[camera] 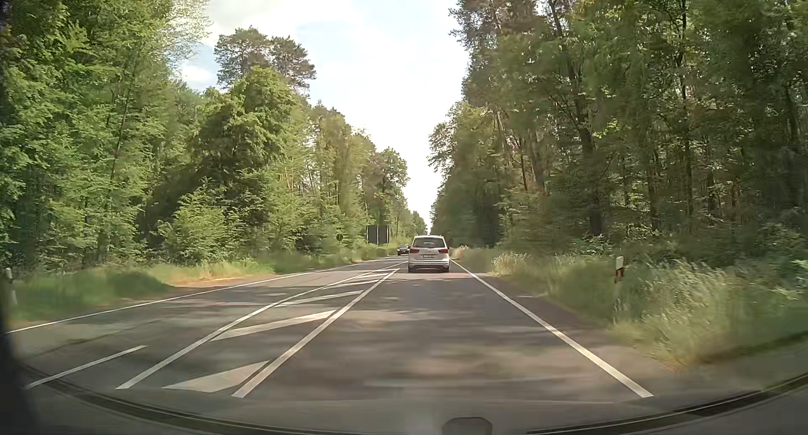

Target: Follow the waypoints while adhering to traffic rules and regulations

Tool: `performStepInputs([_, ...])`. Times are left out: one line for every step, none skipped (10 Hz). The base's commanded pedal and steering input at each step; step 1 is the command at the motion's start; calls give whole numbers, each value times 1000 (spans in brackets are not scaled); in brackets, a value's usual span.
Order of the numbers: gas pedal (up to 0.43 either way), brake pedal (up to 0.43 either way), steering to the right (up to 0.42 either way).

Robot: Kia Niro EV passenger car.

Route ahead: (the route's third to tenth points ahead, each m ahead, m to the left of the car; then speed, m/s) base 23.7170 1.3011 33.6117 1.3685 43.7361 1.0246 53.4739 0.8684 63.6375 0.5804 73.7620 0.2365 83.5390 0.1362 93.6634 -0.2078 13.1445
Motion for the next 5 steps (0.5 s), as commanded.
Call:
performStepInputs([79, 37, -1])
performStepInputs([79, 37, -1])
performStepInputs([79, 37, -1])
performStepInputs([79, 37, -1])
performStepInputs([79, 37, -1])
